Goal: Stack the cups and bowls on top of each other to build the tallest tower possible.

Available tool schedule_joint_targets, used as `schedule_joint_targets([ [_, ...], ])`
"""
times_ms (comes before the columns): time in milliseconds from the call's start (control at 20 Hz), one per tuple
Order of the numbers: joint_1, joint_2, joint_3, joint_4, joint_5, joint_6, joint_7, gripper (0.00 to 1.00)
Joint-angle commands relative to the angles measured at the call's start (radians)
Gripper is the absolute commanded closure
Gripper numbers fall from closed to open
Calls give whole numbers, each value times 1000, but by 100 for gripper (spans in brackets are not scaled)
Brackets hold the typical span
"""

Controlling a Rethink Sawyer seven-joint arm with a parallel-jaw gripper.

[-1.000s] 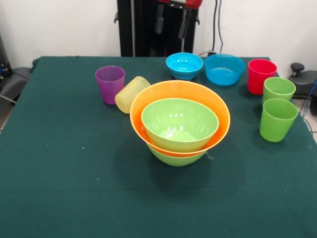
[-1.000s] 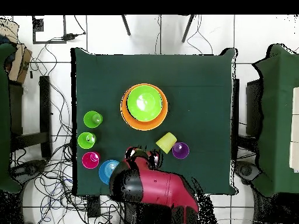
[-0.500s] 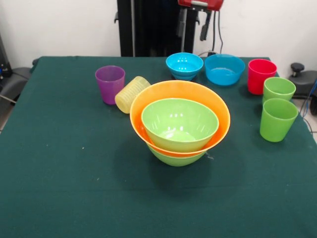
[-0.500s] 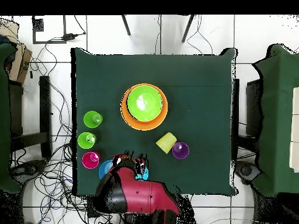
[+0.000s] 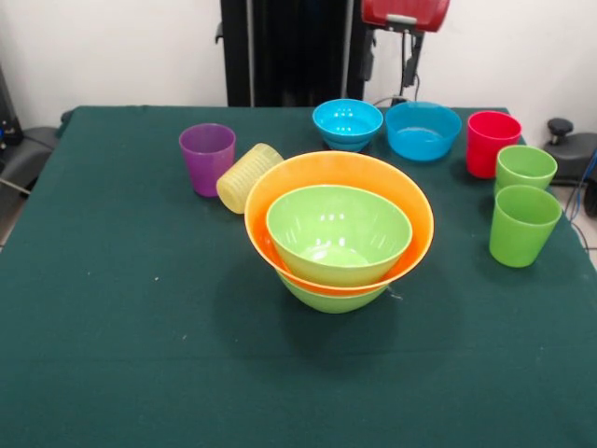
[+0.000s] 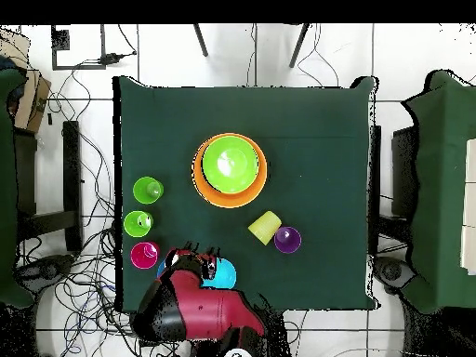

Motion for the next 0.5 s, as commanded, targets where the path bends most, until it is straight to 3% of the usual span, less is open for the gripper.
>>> schedule_joint_targets([
  [50, 31, 102, 79, -13, 51, -33, 191, 0],
  [500, 103, 125, 64, -66, 123, 9, 223, 0],
])
